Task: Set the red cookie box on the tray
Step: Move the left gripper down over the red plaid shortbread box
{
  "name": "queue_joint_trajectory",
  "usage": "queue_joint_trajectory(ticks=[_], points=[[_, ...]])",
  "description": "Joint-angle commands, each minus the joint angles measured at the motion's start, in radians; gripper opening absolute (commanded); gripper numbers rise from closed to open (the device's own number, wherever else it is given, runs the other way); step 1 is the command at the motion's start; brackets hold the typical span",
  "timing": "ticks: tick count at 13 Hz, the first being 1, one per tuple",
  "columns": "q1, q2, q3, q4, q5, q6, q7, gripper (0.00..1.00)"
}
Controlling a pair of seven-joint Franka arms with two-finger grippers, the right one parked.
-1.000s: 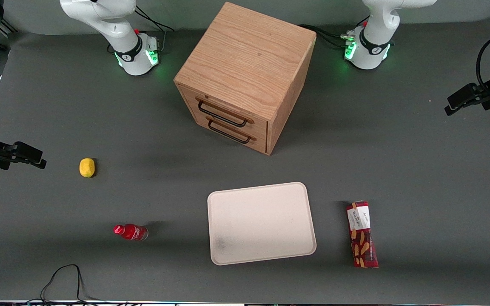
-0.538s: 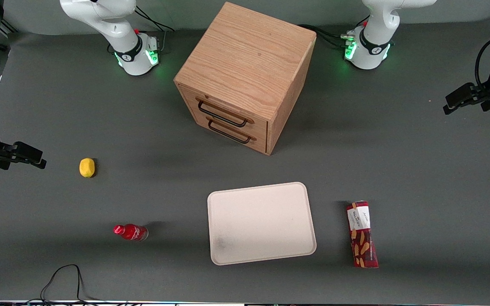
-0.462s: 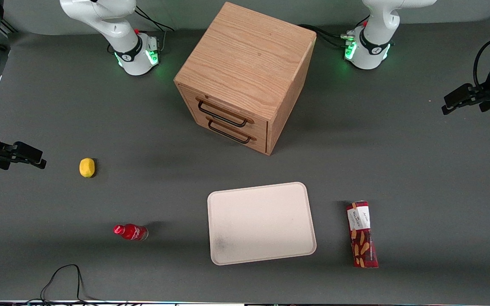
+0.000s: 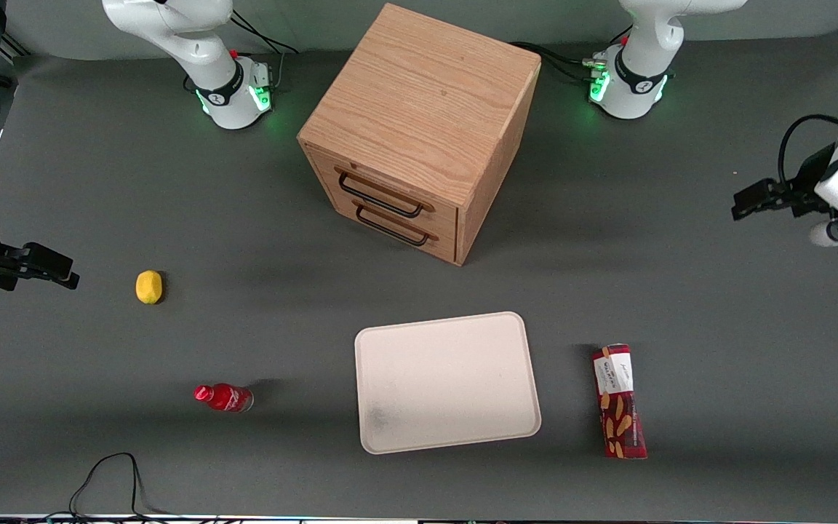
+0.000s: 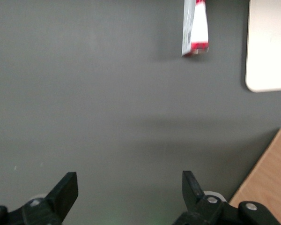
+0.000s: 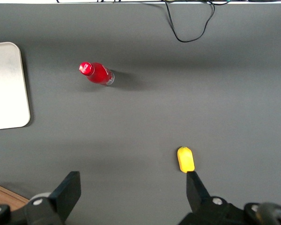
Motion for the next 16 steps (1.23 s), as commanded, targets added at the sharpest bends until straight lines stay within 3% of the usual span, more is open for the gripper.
queue_joint_trajectory(ticks=[1, 6, 11, 14, 15, 16], points=[[-0.021, 0.133, -0.029, 0.051, -0.04, 0.141, -0.007, 0.99], [-0.137, 0.504, -0.026, 0.348, -0.046, 0.254, -0.135, 0.99], [-0.19, 0.738, 0.014, 0.36, 0.015, 0.662, -0.117, 0.99], [-0.213, 0.808, 0.041, 0.36, 0.021, 0.753, -0.11, 0.98], [-0.214, 0.825, 0.047, 0.361, 0.021, 0.768, -0.11, 0.89], [-0.216, 0.83, 0.055, 0.355, 0.02, 0.797, -0.118, 0.67]])
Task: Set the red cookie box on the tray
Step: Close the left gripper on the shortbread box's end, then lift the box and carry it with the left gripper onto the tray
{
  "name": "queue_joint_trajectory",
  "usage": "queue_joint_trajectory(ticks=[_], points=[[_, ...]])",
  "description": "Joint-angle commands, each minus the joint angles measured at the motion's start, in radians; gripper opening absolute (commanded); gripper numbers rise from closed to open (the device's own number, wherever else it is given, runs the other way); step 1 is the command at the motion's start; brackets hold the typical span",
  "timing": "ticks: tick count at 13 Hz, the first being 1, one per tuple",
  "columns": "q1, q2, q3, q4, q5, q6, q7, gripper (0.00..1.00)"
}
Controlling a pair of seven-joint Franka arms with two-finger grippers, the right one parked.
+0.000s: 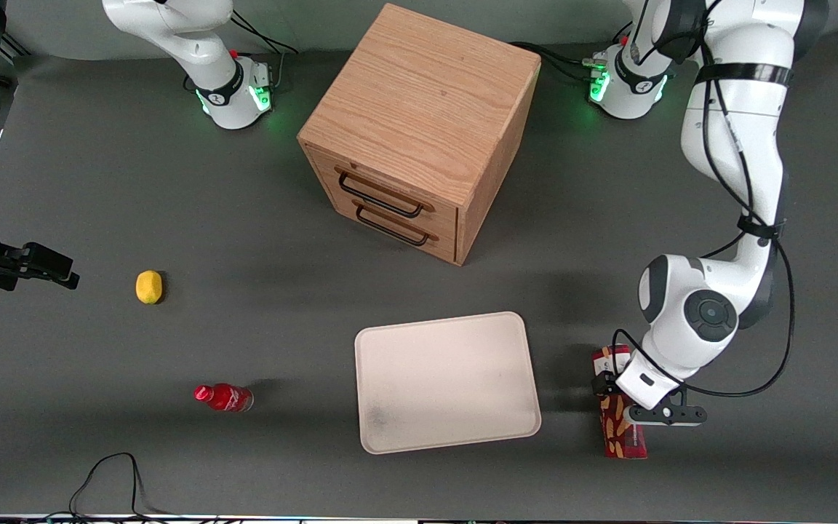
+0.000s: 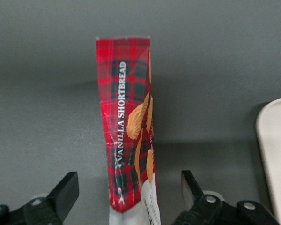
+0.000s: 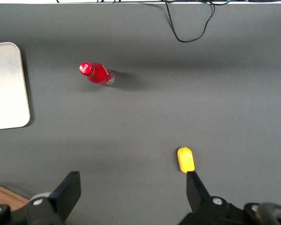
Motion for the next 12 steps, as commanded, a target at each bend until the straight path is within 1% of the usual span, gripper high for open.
queue_joint_trajectory(ticks=[1, 2, 7, 10, 11, 12], points=[[-0.025, 0.023, 0.032, 0.031, 0.006, 0.022, -0.009, 0.3], [-0.025, 0.021, 0.032, 0.03, 0.006, 0.012, -0.011, 0.0], [-0.034, 0.006, 0.039, 0.029, 0.004, -0.014, -0.002, 0.0], [-0.046, -0.078, 0.036, 0.04, -0.008, -0.16, -0.002, 0.0], [-0.055, -0.118, 0.032, 0.042, -0.023, -0.213, -0.005, 0.0], [-0.073, -0.144, 0.032, 0.058, -0.058, -0.267, -0.012, 0.0]])
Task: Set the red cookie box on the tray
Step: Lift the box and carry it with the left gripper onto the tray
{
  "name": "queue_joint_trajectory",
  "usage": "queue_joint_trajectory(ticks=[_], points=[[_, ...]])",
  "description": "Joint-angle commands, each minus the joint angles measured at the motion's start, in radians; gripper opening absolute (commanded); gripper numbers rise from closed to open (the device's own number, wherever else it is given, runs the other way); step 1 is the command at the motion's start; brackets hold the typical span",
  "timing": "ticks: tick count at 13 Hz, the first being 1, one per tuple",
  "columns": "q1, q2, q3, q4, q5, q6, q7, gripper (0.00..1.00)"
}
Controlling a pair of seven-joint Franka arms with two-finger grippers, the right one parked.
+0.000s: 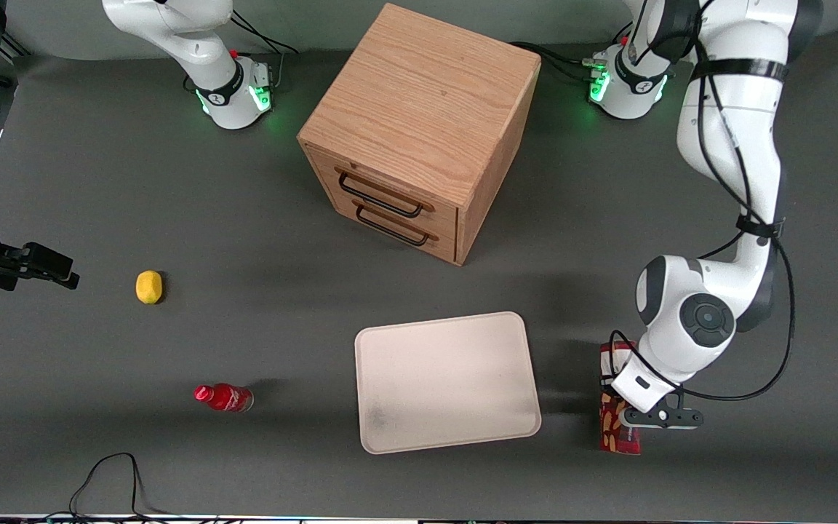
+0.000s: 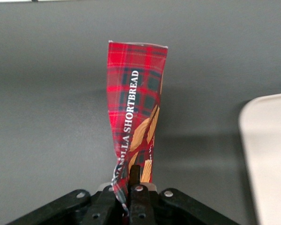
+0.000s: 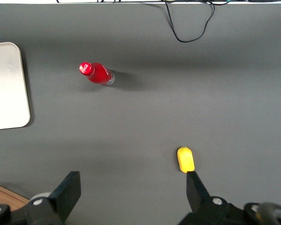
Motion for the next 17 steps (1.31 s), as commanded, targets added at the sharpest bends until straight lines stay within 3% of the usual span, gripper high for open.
queue_joint_trajectory(ticks=[1, 3, 6, 8, 12, 15, 16, 17], points=[[-0.061, -0.101, 0.017, 0.038, -0.09, -0.162, -0.018, 0.0], [-0.107, -0.076, 0.016, 0.14, -0.15, -0.214, -0.124, 0.0], [-0.195, 0.017, 0.014, 0.239, -0.141, -0.204, -0.275, 0.0], [-0.235, 0.078, 0.016, 0.248, -0.11, -0.17, -0.323, 0.0], [-0.267, 0.16, 0.017, 0.248, 0.023, -0.138, -0.386, 0.0], [-0.269, 0.171, 0.019, 0.241, 0.028, -0.118, -0.433, 0.0], [-0.269, 0.171, 0.019, 0.237, 0.034, -0.116, -0.435, 0.11], [-0.27, 0.171, 0.021, 0.231, 0.067, -0.112, -0.426, 0.97]])
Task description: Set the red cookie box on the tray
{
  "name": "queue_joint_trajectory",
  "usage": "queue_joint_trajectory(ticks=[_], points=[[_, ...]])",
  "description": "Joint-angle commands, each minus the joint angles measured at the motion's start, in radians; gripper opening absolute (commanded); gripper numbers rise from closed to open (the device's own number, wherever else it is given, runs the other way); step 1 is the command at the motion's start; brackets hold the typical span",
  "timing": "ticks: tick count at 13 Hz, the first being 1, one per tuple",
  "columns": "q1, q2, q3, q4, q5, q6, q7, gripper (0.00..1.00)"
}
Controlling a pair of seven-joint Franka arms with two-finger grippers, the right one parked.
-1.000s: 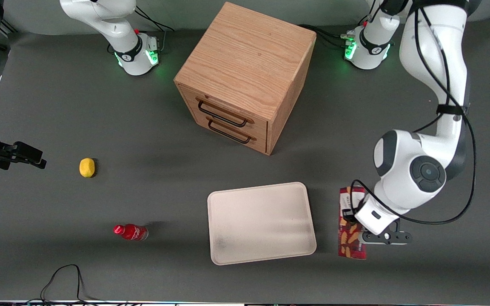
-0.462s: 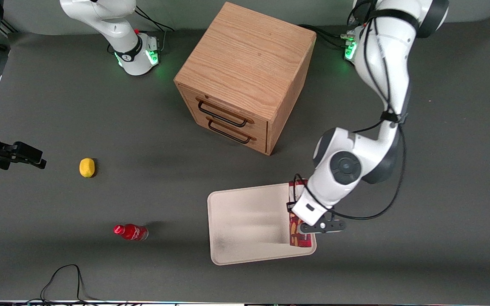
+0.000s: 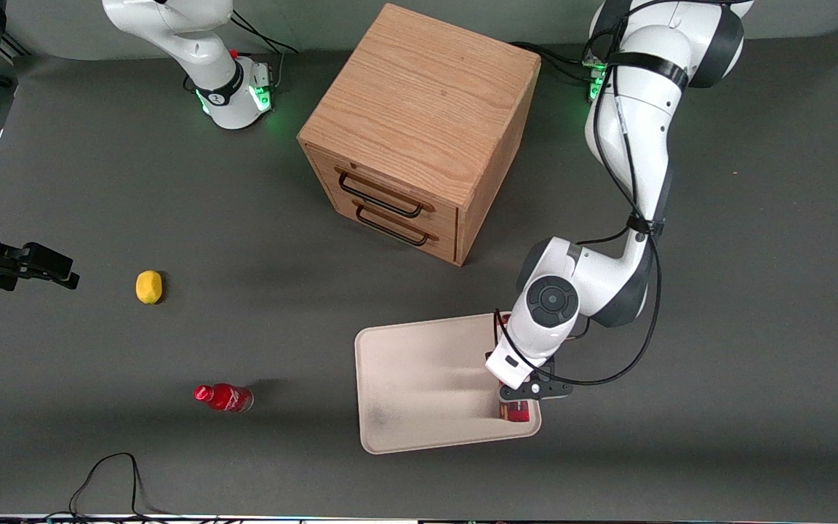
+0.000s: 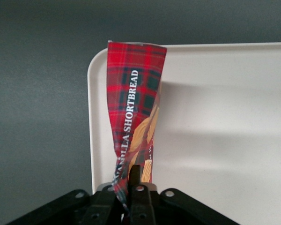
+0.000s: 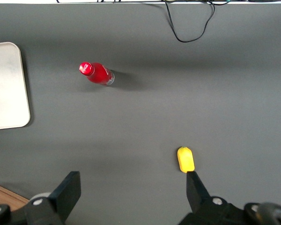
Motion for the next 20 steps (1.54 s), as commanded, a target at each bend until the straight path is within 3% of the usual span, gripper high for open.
queue_joint_trajectory(ticks=[1, 5, 7, 11, 14, 17, 20], points=[[-0.022, 0.008, 0.015, 0.021, 0.095, 0.022, -0.036, 1.0], [-0.021, -0.035, 0.014, 0.012, 0.085, 0.039, -0.047, 1.0], [-0.013, -0.122, 0.014, -0.048, 0.034, 0.03, -0.044, 1.0], [0.082, -0.398, 0.009, -0.197, 0.036, -0.182, -0.027, 1.0], [0.18, -0.593, 0.009, -0.253, 0.036, -0.463, 0.168, 1.0], [0.322, -0.832, -0.032, -0.46, 0.036, -0.504, 0.334, 1.0], [0.419, -0.992, -0.086, -0.586, 0.036, -0.508, 0.375, 1.0]])
